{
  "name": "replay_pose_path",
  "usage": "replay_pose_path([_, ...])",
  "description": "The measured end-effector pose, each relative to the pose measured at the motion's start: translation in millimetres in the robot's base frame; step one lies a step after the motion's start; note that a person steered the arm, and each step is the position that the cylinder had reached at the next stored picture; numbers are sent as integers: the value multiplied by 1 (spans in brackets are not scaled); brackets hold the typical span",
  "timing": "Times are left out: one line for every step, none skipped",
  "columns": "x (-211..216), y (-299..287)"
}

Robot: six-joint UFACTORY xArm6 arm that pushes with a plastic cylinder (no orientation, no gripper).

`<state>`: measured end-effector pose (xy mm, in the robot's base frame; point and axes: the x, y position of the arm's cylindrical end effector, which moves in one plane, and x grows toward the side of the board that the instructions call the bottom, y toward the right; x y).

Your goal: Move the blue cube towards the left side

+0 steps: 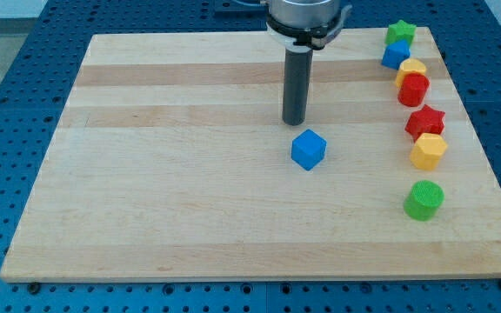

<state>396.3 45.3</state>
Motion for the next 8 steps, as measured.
replay_pose_path([12,53])
replay_pose_path([21,95])
replay_pose_path([58,96])
replay_pose_path([62,82])
replay_pose_path([62,52])
replay_pose_path([63,37])
replay_pose_path([63,32])
replay_pose_path([80,37])
